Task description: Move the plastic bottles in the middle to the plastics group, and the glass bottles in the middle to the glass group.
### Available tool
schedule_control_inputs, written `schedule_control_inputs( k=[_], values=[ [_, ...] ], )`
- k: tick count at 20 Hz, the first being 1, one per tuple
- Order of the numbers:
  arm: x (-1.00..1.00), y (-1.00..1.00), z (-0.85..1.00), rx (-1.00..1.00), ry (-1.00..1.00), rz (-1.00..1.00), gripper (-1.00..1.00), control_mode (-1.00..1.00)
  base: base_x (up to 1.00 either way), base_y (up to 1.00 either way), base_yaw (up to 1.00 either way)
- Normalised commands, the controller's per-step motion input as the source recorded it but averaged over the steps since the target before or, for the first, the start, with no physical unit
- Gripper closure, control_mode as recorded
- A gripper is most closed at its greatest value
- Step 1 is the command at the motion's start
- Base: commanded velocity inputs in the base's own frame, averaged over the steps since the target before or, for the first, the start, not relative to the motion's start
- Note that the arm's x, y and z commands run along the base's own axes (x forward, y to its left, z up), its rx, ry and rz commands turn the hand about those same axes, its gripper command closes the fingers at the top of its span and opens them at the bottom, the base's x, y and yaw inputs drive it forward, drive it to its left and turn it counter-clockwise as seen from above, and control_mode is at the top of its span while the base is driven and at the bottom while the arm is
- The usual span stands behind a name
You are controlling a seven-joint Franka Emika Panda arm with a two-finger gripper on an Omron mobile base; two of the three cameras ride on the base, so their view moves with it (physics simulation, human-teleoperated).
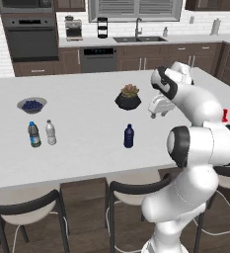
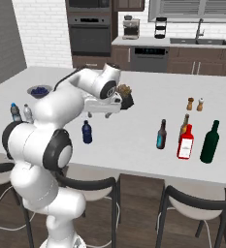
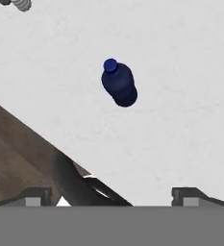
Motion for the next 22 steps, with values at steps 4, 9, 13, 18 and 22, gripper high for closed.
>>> schedule_control_inputs(
  k=[4,9,13,18,22],
  values=[
    [-0.56,0.31,0.36,-0.02,0.02,0.0,-1.0,-1.0,0.0,0.0,0.0],
    [-0.56,0.25,-0.03,-0.1,0.01,0.0,-1.0,-1.0,0.0,0.0,0.0],
    [-0.11,0.42,-0.22,-0.2,0.01,-0.08,-1.0,-1.0,0.0,0.0,0.0],
    [0.05,0.44,-0.02,-0.2,0.01,-0.15,-1.0,-1.0,0.0,0.0,0.0],
    [0.46,0.09,-0.02,-0.11,0.02,-0.17,-1.0,-1.0,0.0,0.0,0.0]
  ],
)
